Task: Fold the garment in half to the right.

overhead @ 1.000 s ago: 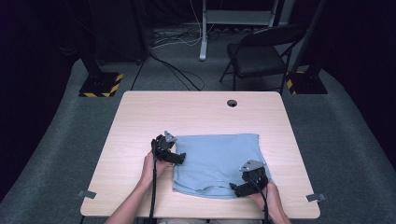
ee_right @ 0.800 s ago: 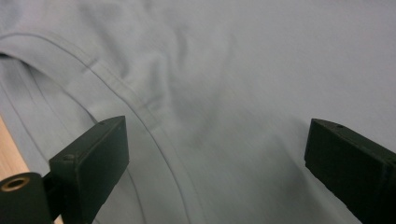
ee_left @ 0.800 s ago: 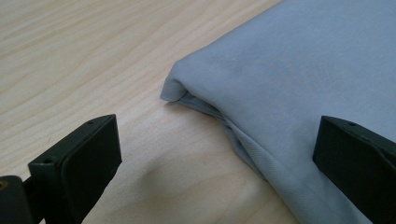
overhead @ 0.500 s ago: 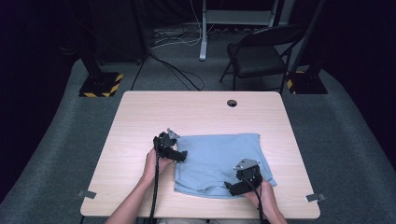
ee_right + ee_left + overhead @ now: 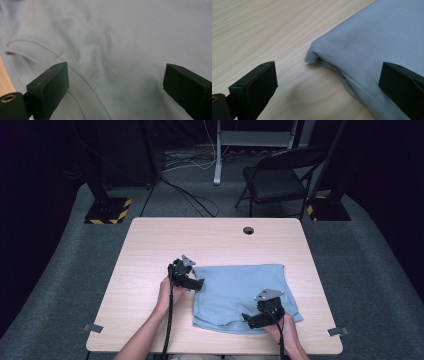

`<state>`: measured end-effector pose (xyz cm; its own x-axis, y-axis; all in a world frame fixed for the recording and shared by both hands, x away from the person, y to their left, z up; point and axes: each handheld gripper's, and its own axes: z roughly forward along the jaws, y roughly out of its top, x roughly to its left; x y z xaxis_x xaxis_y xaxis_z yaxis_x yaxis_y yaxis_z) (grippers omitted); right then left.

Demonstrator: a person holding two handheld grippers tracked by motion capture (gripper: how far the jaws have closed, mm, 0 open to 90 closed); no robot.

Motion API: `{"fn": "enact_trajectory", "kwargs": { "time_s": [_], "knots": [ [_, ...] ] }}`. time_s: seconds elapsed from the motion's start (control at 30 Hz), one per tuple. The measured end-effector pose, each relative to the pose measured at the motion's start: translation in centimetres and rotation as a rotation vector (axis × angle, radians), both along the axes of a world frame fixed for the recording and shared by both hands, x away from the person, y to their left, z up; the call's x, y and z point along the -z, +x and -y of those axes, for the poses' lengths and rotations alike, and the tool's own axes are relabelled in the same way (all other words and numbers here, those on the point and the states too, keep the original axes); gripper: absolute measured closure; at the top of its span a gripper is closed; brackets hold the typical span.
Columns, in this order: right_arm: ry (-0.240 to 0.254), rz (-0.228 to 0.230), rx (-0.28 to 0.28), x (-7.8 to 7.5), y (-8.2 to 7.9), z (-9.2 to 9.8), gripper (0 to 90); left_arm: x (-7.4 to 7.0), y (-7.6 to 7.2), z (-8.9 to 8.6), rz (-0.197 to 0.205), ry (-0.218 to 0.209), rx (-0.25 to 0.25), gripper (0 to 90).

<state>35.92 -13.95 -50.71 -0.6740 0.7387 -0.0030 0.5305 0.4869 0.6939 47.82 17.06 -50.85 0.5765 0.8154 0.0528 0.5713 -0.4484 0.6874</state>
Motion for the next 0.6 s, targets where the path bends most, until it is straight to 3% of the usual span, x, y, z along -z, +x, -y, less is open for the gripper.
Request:
{"fn": "enact_trajectory", "kwargs": {
  "time_s": [0.17,0.3,0.6],
  "knots": [
    [-0.061,-0.033,-0.02,1.1,0.8,-1.6,5.5,0.7,0.4,0.5,-0.028,0.049,0.002,1.8],
    [-0.058,-0.037,-0.007,1.2,0.6,-1.2,5.7,0.6,0.4,1.1,-0.013,0.067,0.011,1.7],
    [-0.068,-0.057,0.021,1.0,-0.1,0.4,5.6,0.8,0.2,2.6,-0.014,0.042,0.057,1.7]
  ]
}}
